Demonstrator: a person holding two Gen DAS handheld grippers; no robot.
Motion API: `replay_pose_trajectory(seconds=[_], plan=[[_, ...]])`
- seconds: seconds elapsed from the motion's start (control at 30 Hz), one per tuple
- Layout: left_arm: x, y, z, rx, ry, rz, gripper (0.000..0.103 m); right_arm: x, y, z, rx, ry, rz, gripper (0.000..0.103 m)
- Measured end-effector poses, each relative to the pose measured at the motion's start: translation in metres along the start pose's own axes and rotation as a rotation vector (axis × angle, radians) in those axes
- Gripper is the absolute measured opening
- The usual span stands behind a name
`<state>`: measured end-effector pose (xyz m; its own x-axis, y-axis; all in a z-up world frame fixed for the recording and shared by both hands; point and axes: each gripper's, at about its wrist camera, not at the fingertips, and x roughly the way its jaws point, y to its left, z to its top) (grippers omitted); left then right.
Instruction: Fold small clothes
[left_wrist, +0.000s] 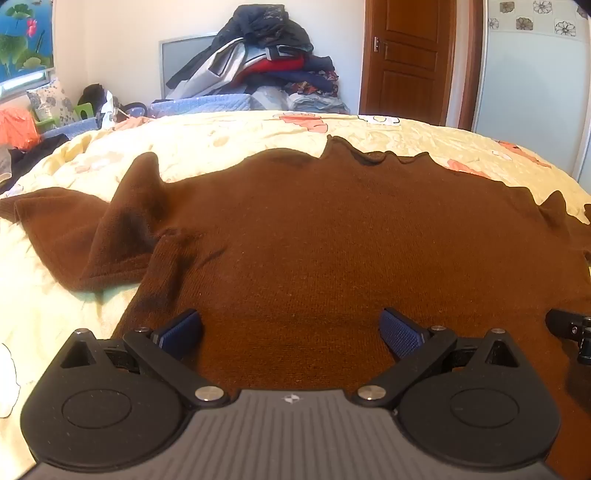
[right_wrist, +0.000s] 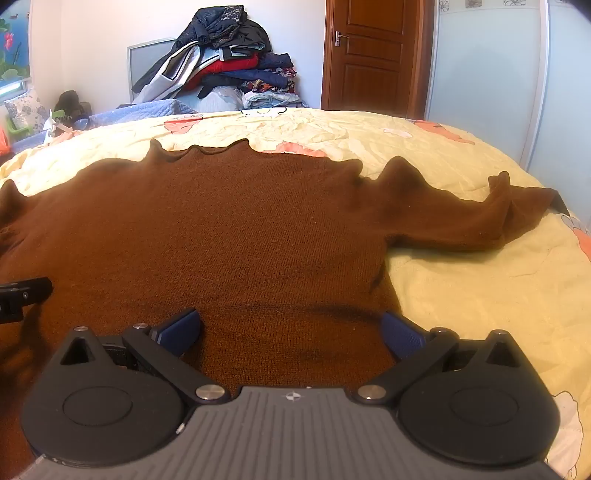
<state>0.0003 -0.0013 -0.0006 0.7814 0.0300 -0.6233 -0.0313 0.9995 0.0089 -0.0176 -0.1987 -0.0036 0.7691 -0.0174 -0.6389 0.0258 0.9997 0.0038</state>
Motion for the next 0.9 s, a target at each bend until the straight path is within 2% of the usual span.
replay_pose_trajectory(seconds=[0.9], plan=[[-0.003, -0.0007, -0.0008, -0.01, -0.002, 0.011, 0.103, -0.0004, -0.0007, 0.0003, 0.0, 0.0, 0.0, 0.103]])
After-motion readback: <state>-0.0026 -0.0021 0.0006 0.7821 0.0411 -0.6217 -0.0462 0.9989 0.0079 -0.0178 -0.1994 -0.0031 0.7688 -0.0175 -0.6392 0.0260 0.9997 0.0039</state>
